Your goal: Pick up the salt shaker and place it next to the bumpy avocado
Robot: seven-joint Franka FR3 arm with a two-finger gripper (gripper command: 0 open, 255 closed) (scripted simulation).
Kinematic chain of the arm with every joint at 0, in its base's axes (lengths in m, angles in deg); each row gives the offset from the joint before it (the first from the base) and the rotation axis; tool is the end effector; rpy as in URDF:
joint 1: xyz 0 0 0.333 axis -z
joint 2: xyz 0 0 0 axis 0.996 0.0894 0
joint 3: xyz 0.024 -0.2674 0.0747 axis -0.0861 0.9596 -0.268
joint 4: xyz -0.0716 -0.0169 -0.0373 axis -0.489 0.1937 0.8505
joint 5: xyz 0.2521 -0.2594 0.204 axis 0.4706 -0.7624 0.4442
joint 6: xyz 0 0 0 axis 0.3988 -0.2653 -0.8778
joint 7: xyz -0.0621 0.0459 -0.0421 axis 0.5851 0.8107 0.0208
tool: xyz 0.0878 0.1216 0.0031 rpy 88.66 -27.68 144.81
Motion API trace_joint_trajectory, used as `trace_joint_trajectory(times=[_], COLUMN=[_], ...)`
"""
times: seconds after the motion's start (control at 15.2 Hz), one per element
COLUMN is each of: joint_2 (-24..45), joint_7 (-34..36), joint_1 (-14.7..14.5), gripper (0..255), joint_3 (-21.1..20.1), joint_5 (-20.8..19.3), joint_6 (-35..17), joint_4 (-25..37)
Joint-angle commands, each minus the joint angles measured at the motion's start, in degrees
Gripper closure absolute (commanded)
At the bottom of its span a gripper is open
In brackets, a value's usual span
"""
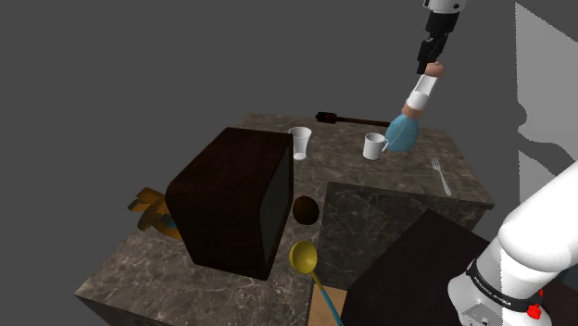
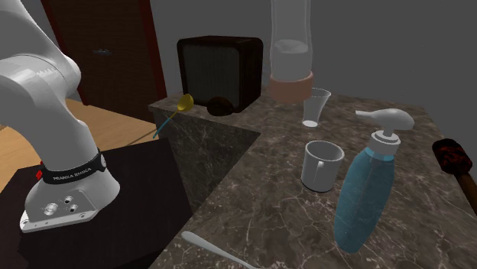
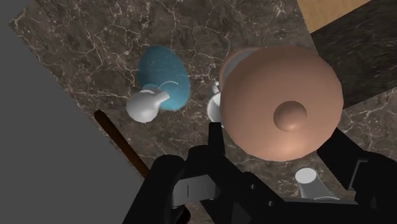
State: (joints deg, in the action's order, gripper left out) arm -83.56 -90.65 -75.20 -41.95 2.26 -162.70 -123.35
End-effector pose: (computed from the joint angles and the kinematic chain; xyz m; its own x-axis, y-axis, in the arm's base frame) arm 0.4603 -0.2885 0.5755 0.9952 0.0847 0.0491 0.0815 -0.9947 0.0632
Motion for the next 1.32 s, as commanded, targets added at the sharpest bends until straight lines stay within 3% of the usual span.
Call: trace_joint_trajectory(times=[0.0, 0.59, 1.25], joint_2=[-1.4, -5.5, -4.0], joint_7=[2.7, 16.0, 29.9], joint_1=[-1.0, -5.7, -10.9], gripper=[255, 255, 255], joint_3=[-1.7, -10.2, -19.2], joint_5=[-0.4, -0.5, 0.9], joint_6=[0.3, 0.8, 1.7], joint_4=[-1.2, -5.6, -4.1])
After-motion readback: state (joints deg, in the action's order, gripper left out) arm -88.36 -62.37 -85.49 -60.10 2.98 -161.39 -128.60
